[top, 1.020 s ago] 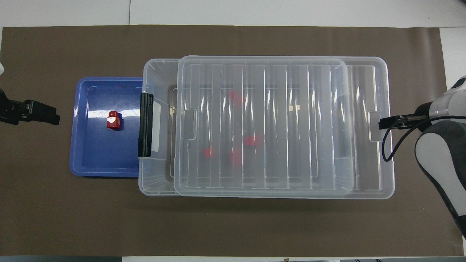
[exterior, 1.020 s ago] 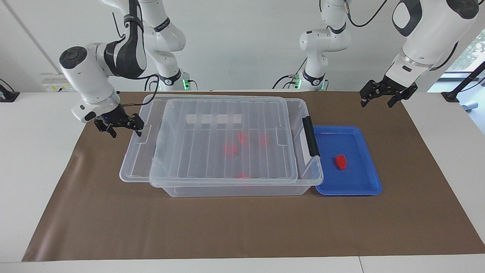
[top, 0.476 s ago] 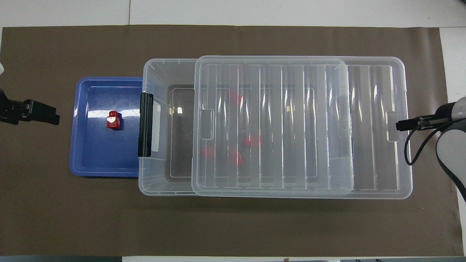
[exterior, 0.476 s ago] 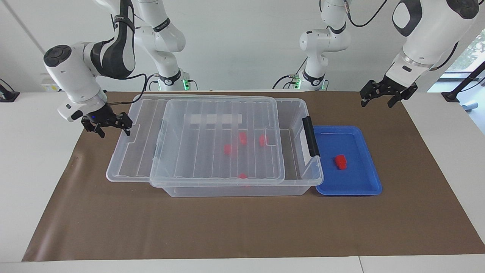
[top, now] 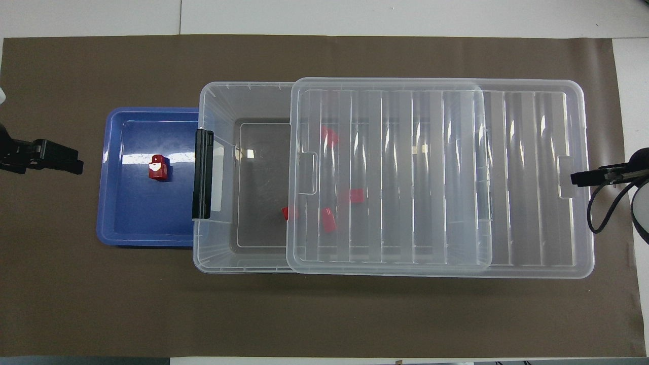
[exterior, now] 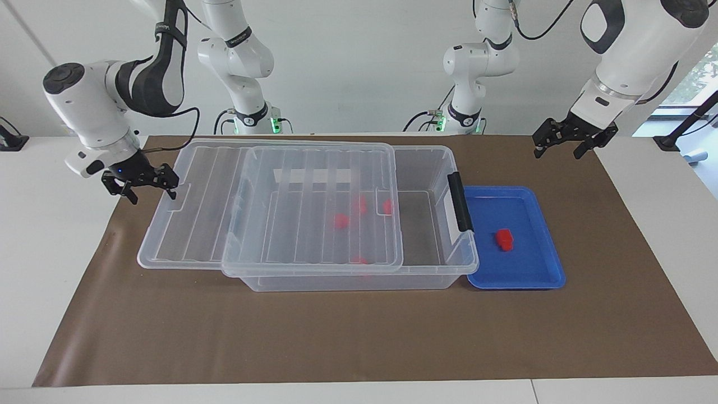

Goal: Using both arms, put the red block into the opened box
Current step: 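Slide the clear lid away from the blue tray with the right gripper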

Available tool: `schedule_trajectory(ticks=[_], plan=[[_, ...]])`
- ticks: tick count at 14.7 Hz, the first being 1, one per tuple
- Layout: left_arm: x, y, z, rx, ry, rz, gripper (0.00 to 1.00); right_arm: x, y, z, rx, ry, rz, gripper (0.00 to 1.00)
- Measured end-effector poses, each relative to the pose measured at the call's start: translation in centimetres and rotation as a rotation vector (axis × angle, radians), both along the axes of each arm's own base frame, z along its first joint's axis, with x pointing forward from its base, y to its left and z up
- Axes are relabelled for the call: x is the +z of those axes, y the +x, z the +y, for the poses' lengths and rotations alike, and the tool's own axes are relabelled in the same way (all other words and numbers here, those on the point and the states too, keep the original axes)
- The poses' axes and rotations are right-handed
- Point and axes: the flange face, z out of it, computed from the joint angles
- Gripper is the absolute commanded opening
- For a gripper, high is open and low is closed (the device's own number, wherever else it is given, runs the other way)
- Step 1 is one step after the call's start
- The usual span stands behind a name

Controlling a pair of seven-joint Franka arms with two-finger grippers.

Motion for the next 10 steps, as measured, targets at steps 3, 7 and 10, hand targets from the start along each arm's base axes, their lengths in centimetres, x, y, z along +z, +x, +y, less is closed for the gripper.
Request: schedule_trajectory(ticks=[3,7,10], plan=[[0.0,0.0,0.0,0.0,0.0,0.0,1.0,0.2,-0.2,-1.0,0.016,-0.004,-0.006,1.0],[0.0,0.0,0.0,0.0,0.0,0.0,1.0,0.4,-0.5,-2.6,0.04,-0.009,-0.012,1.0],[0.0,0.0,0.0,0.0,0.0,0.0,1.0,0.5,-0.8,-3.6,0.058,-0.012,-0.014,1.0]])
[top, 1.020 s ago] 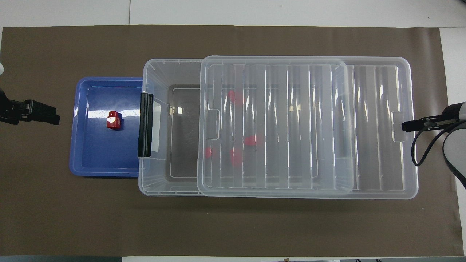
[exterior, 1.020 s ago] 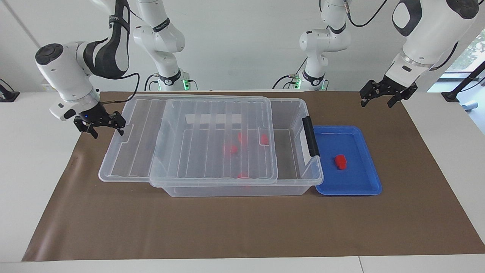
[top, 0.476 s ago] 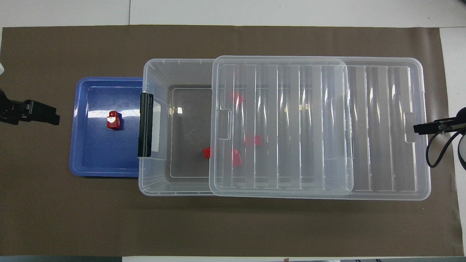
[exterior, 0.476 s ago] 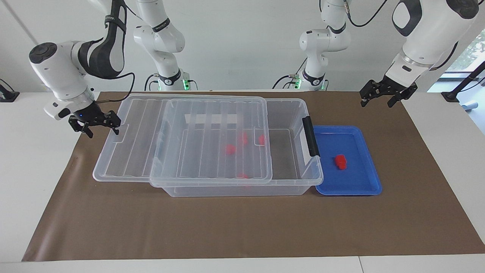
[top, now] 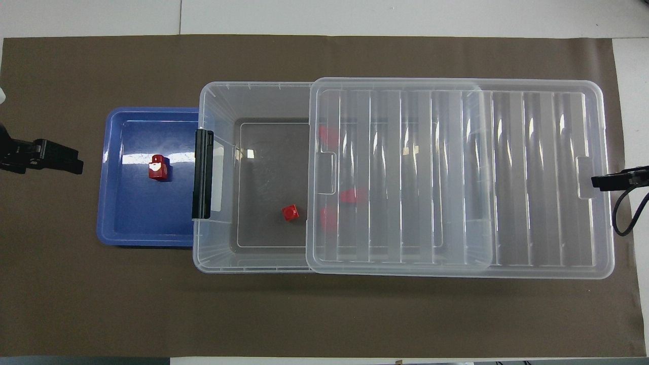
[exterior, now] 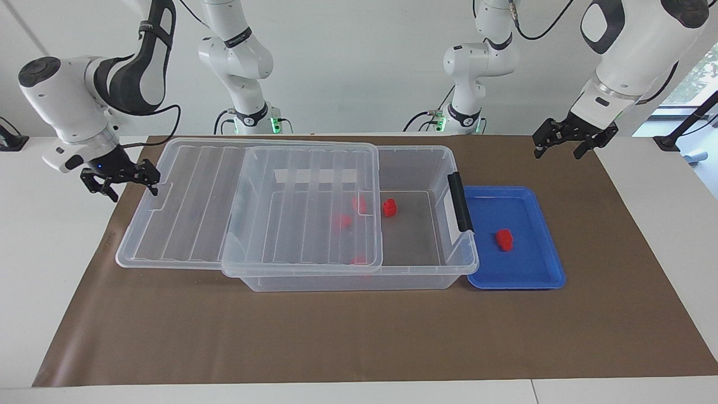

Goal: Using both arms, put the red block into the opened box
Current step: 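Slide the clear lid away from the blue tray with the right gripper, then reach the left gripper down to the red block on the blue tray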

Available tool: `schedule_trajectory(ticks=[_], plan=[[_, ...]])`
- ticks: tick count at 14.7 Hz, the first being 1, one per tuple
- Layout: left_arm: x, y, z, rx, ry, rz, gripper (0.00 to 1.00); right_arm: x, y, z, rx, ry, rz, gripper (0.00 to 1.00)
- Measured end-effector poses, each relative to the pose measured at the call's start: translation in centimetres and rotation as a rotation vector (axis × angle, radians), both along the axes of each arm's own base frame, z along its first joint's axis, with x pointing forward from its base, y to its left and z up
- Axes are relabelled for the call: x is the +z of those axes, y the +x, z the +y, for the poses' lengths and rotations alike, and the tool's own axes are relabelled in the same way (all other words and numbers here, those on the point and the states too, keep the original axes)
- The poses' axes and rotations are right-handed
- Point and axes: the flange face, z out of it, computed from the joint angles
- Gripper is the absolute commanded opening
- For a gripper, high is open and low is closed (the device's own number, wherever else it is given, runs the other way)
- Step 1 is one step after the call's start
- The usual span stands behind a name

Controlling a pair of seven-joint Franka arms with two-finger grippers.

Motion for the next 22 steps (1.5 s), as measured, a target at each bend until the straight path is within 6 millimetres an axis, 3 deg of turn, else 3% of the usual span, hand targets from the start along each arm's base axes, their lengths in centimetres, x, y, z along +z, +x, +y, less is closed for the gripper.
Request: schedule_trajectory(ticks=[10,14,18,22], plan=[[0.0,0.0,0.0,0.0,0.0,0.003,1.0,0.1,-0.2,-0.6,0.002,-0.002,-0.001,1.0],[-0.9,0.0,-0.8,-0.015,0.0,-0.009,1.0,1.5,0.7,0.6,0.027,-0.007,-0.016,1.0],[-5.5,0.3,-2.8,-0.046,-0.005,-0.091,1.0,4.7,2.1,4.6,-0.004,0.015,0.029,1.0],[-11.3,0.3,-2.2,-0.033,-0.006,-0.117,1.0,10.9,2.5,8.9,-0.071,0.03,0.075,1.0]])
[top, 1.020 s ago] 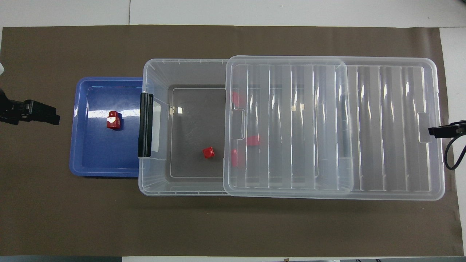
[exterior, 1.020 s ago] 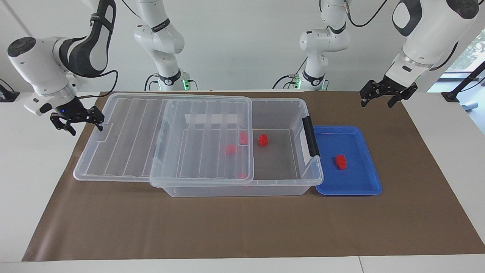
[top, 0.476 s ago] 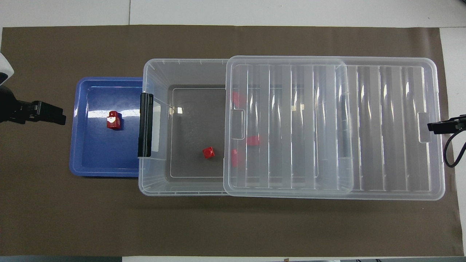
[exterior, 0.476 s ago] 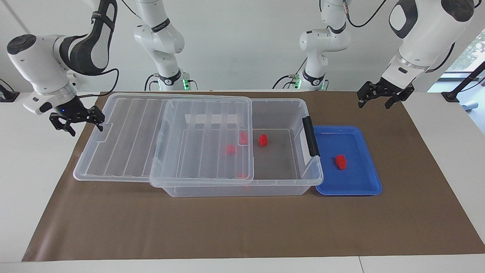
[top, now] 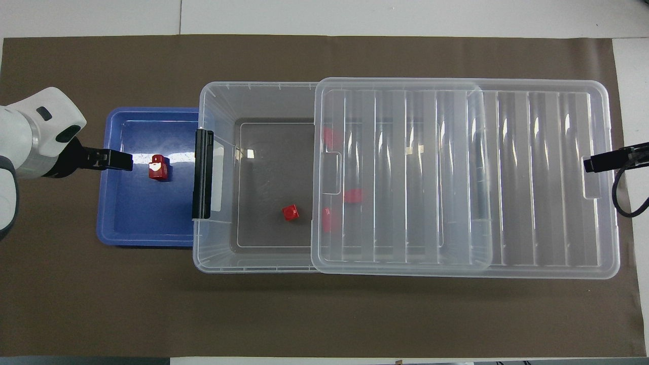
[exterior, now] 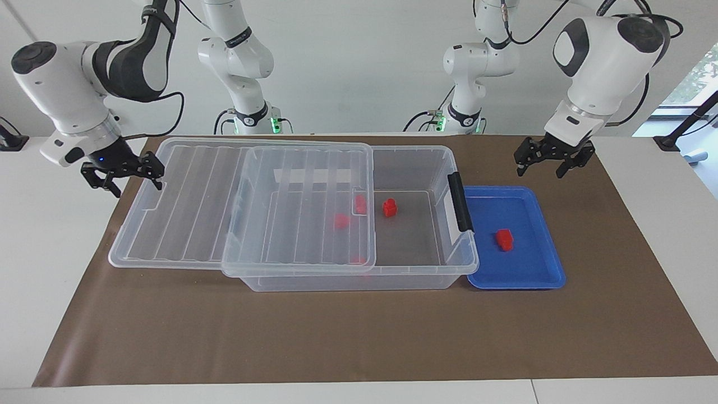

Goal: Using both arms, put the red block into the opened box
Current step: 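Reach the left gripper down to the red block on the blue tray, then close the left gripper on the red block and lift it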

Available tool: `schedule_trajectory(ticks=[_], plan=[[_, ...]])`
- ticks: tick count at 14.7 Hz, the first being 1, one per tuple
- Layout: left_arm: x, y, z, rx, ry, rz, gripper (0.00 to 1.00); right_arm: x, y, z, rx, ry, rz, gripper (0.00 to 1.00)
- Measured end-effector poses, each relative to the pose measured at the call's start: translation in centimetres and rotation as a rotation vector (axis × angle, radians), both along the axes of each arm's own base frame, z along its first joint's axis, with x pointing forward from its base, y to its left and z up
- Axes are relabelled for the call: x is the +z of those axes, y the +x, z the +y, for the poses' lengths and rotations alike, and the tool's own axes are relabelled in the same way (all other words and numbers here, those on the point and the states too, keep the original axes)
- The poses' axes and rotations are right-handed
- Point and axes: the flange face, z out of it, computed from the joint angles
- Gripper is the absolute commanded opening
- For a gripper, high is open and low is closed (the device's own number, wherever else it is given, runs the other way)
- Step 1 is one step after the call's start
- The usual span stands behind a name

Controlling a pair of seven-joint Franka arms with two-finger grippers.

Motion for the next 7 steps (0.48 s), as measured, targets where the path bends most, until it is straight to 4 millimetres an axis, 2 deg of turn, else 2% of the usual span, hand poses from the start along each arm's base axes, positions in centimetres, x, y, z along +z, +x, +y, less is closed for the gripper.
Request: schedule_trajectory(ticks=[3,7], plan=[[-5.0,0.0,0.2,0.005,-0.002,-0.023,1.0,3.4,-0.7,1.7,-0.029,0.0,0.013,1.0],[-10.9,1.1,0.0,0.004,-0.005,-0.043,1.0,3.6,-1.2,2.5,-0.045,0.002,0.039,1.0]])
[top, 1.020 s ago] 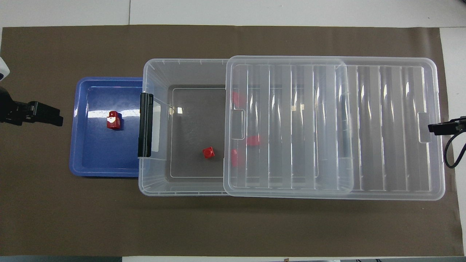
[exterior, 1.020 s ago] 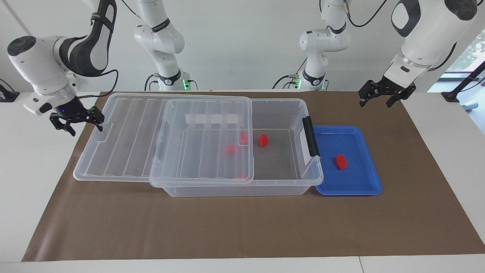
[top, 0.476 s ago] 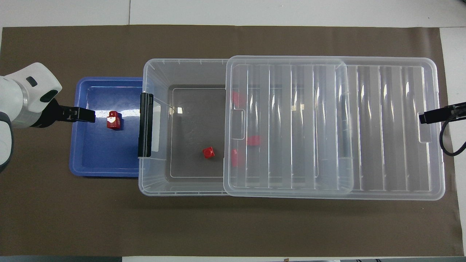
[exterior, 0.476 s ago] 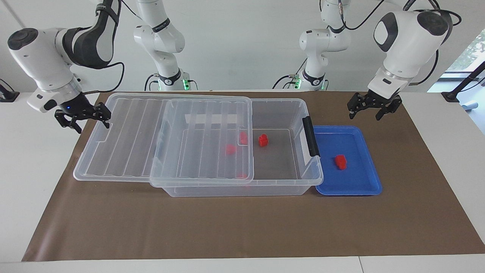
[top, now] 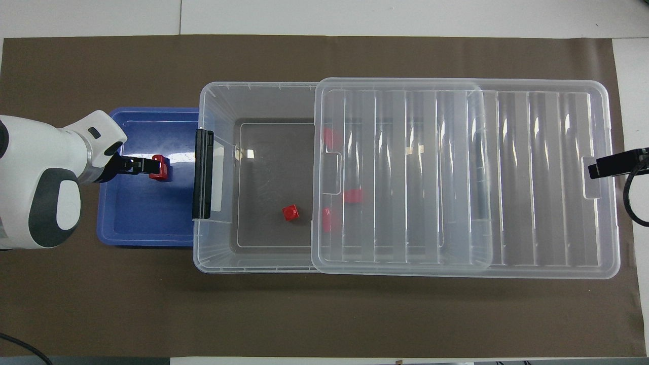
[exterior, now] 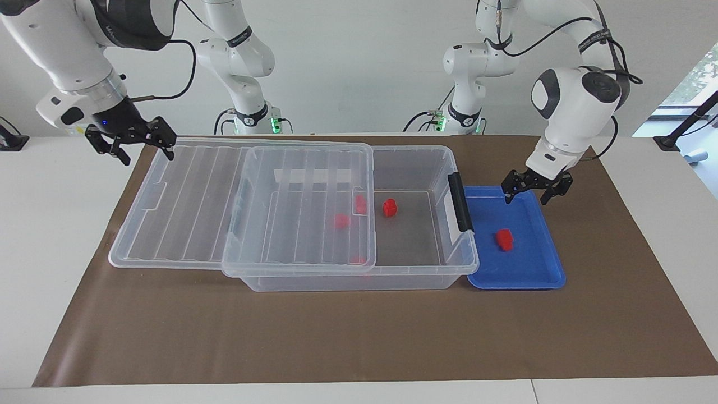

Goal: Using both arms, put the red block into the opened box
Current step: 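Close the left gripper on the red block and lift it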

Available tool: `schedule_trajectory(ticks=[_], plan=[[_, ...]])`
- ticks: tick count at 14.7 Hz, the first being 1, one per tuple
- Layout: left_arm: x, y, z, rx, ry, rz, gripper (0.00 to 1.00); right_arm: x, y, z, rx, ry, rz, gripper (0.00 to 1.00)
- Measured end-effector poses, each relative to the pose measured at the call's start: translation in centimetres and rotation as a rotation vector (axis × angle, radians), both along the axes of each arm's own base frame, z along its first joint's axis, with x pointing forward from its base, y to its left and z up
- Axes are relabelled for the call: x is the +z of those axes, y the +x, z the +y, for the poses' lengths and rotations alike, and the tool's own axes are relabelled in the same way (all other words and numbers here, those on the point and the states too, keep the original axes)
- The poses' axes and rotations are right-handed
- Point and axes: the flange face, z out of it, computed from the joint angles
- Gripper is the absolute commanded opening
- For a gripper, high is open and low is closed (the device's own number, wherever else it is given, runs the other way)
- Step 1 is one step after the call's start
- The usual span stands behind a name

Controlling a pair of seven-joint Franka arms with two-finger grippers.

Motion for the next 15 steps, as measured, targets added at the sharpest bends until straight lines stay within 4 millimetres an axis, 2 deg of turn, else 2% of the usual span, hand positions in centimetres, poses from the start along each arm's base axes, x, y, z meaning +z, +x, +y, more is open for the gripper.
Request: schedule_trajectory(ticks=[4,10,11,12,13,15], plan=[[-3.7,1.0,-0.2,0.0,-0.004,-0.027,1.0,0.0,0.2,1.6,-0.049,-0.003,0.002,1.0],[-6.3,0.4,-0.1,0.002,-0.005,-0.033,1.0,0.0,0.2,2.1,-0.051,-0.004,0.003,1.0],[-6.6,0.3,-0.1,0.002,-0.005,-0.031,0.96,0.0,0.2,2.4,-0.045,-0.004,0.004,1.0],[-6.8,0.3,-0.1,0.002,-0.005,-0.028,0.5,-0.1,0.2,2.6,-0.042,-0.004,0.006,1.0],[-6.9,0.3,-0.1,0.004,-0.005,-0.027,0.01,-0.1,0.2,2.7,-0.04,-0.004,0.009,1.0],[-7.0,0.2,0.0,0.023,-0.006,-0.024,0.0,-0.1,0.2,2.7,-0.039,-0.004,0.01,1.0]])
